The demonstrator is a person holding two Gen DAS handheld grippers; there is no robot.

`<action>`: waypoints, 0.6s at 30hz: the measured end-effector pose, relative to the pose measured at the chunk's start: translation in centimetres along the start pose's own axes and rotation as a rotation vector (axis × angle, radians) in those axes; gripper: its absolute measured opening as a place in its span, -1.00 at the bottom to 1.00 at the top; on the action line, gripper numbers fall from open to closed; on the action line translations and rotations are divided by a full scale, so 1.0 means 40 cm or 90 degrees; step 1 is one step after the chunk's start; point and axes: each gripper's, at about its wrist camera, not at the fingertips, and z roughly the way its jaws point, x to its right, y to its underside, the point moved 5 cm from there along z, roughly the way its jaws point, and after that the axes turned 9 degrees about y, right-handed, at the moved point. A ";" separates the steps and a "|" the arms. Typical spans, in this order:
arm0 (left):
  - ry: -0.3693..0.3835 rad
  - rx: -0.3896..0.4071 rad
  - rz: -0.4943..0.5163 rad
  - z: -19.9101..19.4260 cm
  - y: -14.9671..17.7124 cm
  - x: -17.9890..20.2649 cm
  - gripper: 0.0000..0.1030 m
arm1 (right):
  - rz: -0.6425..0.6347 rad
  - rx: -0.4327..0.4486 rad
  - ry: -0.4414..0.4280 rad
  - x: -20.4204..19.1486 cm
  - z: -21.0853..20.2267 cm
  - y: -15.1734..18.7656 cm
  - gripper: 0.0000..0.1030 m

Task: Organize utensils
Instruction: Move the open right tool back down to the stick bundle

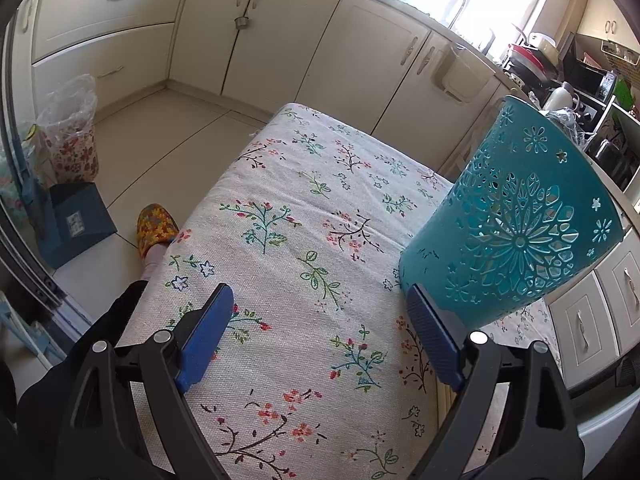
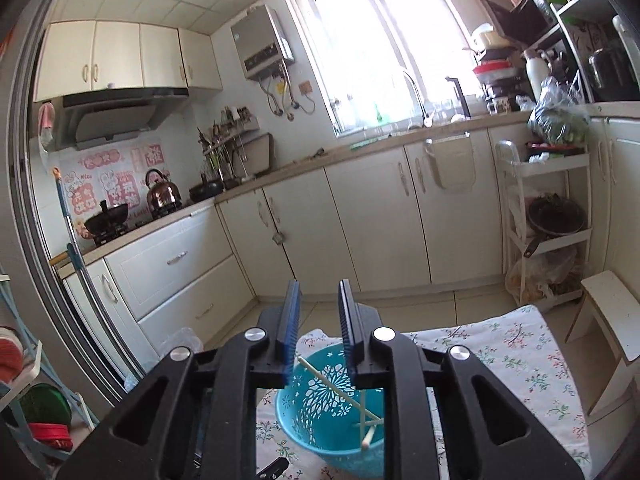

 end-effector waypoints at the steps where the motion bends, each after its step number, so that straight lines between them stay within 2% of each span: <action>1: 0.000 0.000 0.000 0.000 0.000 0.000 0.63 | -0.002 0.009 0.001 0.002 -0.031 0.003 -0.58; 4: -0.001 0.001 -0.002 -0.001 0.001 -0.002 0.63 | -0.003 0.019 0.006 0.009 -0.098 0.033 -0.58; 6: -0.002 0.000 -0.001 -0.001 0.002 -0.001 0.63 | -0.012 -0.002 0.015 0.015 -0.134 0.095 -0.58; 9: -0.002 0.000 0.001 -0.001 0.003 0.000 0.63 | -0.020 -0.086 0.026 0.028 -0.129 0.214 -0.58; 10: -0.003 -0.001 0.001 -0.001 0.003 0.000 0.63 | -0.021 -0.137 0.037 0.038 -0.107 0.275 -0.58; 12: -0.005 -0.001 0.001 0.000 0.005 0.002 0.63 | 0.007 -0.245 0.050 0.069 -0.047 0.387 -0.70; 13: -0.006 -0.002 0.000 0.001 0.005 0.002 0.63 | 0.018 -0.278 0.056 0.078 -0.023 0.422 -0.71; 16: -0.006 -0.001 -0.003 0.002 0.005 0.002 0.63 | 0.032 -0.341 0.069 0.097 0.043 0.482 -0.71; 18: -0.007 -0.002 -0.003 0.004 0.005 0.003 0.63 | 0.025 -0.359 0.074 0.093 0.072 0.493 -0.71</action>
